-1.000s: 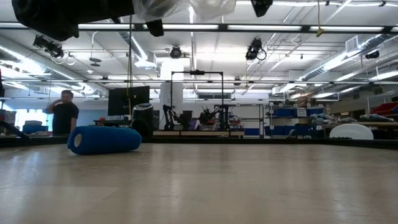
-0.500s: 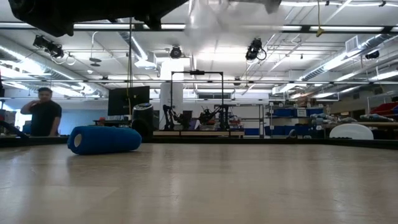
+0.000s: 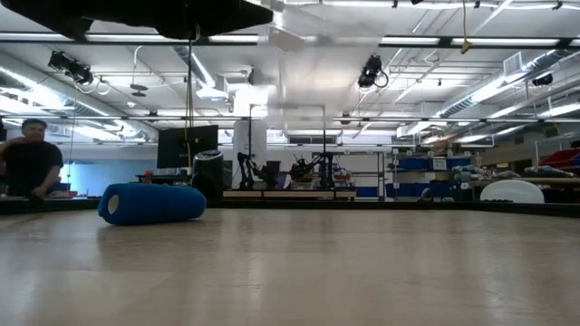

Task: Roll bandage
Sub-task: Open the transparent zip lock bag, then put the blue bandage into the transparent zip lock bag

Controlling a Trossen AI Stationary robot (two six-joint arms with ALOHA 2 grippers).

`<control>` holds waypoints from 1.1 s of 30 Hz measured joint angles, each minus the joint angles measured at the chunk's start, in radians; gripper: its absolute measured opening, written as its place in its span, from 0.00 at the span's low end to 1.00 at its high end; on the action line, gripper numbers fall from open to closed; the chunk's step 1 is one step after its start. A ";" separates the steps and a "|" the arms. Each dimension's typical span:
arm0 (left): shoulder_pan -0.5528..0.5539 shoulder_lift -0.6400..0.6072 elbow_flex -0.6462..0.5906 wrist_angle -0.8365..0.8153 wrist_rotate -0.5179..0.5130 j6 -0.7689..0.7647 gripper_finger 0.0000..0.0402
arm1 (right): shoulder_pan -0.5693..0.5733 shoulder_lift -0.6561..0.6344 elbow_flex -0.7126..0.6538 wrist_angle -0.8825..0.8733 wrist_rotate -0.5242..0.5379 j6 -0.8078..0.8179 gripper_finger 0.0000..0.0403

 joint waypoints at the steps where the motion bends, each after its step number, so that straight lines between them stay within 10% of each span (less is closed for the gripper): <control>1: -0.003 -0.007 0.000 -0.004 -0.013 0.009 0.00 | 0.005 0.000 0.000 -0.003 0.002 -0.001 0.57; 11: -0.010 -0.140 0.000 -0.214 -0.139 0.033 0.00 | 0.032 0.018 0.000 0.032 -0.007 -0.036 0.63; 18: -0.005 -0.229 -0.001 -0.413 -0.226 -0.025 0.00 | -0.010 0.197 0.000 0.274 -0.249 -0.112 0.61; 33: 0.024 -0.505 -0.315 -0.152 -0.302 -0.056 0.00 | -0.167 0.659 0.418 0.089 -0.426 -0.325 0.70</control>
